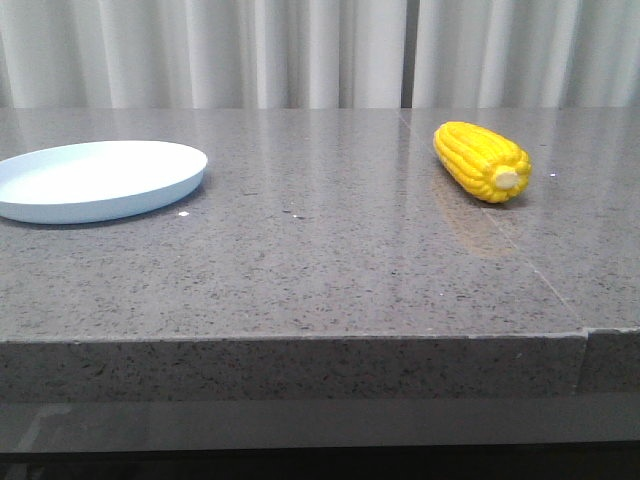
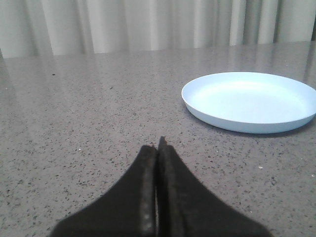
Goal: Place corn on plate with both arms
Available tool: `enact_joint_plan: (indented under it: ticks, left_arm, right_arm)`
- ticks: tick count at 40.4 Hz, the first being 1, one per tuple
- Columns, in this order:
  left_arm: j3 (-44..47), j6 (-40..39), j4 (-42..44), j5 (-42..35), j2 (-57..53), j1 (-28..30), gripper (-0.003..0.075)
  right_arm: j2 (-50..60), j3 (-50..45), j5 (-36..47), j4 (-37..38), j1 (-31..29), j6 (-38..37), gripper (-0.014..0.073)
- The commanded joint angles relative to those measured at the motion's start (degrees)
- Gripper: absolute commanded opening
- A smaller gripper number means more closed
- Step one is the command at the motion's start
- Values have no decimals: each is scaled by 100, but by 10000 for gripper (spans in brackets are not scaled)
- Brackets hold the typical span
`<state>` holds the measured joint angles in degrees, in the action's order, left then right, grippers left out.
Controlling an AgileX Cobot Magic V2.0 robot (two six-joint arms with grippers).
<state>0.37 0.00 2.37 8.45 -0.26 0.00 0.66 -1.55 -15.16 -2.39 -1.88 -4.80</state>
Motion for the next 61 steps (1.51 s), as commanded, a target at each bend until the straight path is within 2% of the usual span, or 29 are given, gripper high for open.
enact_joint_plan:
  ticks: [1,50,55,59,61]
  left_arm:
    - [11,-56,-54,-464,-102,5,-20]
    - [11,-56,-54,-464,-102,5,-20]
    - [11,-56,-54,-845,-102,5,-20]
    - [-111,-56,-54,-1506,-102,5,-20]
    - [-278,-56,-54,-1507,-102,5,-20]
  right_arm:
    - [63,93,490,72,-21,59,-89]
    - [63,93,615,72,-21,59,-89]
    - [63,162,953,72,-21,53,-89]
    - [63,448,880,72,-21,53,-89]
    - [63,624,784,72,-21,53,-89]
